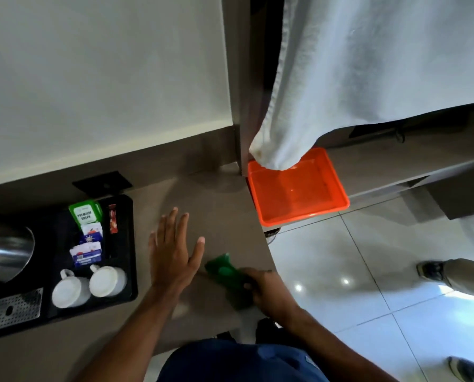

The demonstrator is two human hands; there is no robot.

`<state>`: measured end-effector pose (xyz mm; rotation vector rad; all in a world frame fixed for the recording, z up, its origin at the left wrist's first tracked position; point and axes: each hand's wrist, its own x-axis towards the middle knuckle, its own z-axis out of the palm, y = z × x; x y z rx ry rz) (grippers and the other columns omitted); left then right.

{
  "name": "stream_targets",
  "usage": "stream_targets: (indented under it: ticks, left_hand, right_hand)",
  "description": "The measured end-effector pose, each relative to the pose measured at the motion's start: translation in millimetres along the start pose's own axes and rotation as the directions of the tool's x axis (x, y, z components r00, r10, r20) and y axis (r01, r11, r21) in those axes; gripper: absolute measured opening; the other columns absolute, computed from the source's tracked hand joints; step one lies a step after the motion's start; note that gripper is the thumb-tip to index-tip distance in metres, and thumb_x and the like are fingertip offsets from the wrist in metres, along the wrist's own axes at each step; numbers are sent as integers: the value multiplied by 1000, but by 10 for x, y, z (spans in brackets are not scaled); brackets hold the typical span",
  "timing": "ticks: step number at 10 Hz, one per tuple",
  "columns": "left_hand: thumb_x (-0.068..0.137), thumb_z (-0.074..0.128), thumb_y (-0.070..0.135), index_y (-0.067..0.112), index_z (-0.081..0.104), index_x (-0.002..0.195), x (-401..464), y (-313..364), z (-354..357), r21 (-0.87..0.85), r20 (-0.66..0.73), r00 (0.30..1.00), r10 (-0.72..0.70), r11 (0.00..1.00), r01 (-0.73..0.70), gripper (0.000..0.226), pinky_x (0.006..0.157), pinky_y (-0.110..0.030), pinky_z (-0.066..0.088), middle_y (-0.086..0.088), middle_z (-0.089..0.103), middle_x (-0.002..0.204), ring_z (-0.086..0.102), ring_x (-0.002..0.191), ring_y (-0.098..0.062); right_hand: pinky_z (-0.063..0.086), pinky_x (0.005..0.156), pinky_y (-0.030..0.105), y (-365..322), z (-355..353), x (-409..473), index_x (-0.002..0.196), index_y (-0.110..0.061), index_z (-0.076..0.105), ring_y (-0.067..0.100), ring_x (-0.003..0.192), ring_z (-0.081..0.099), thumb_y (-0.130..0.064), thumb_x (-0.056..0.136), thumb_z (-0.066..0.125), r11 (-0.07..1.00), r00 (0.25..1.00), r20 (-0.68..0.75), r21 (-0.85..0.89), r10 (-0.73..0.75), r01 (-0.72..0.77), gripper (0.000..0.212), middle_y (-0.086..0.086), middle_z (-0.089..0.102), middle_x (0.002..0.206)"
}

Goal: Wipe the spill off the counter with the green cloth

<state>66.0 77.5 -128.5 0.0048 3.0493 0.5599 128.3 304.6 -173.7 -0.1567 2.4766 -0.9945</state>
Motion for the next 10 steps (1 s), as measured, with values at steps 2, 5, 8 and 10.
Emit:
stream_targets:
  ticks: [2,5,8,10]
  left_hand:
    - [95,38,56,13,41,153,459,375,-275,54,-53,996,73,996,-70,73,119,-65,30,-15,30,168,26,155,-38]
    - [97,30,60,14,40,156,759,725,-409,199,-38,987,159,969,-148,75,119,-65,30,-15,29,169,25,155,-39]
    - [93,35,62,16,42,154,866,622,-407,273,-2,992,128,954,-123,77,116,-70,31,-14,31,168,28,154,-40]
    - [95,33,63,17,40,155,854,633,-507,276,-38,991,129,954,-114,76,117,-69,29,-13,30,169,25,155,-39]
  right_hand:
    - [58,93,36,248,-682,434,125,-1,68,23,103,71,8,90,64,837,975,-98,535,200,-117,37,14,74,117]
    - [61,85,47,588,-1450,1330,122,0,68,30,91,73,11,96,52,682,947,-128,722,296,-116,32,19,76,106]
    - [48,102,41,907,-1604,1714,121,0,71,34,120,63,2,89,65,873,887,-146,303,439,-382,33,20,69,127]
    - [50,99,42,817,-1626,1600,114,6,72,36,116,64,7,88,65,794,828,-205,471,523,-385,27,24,70,122]
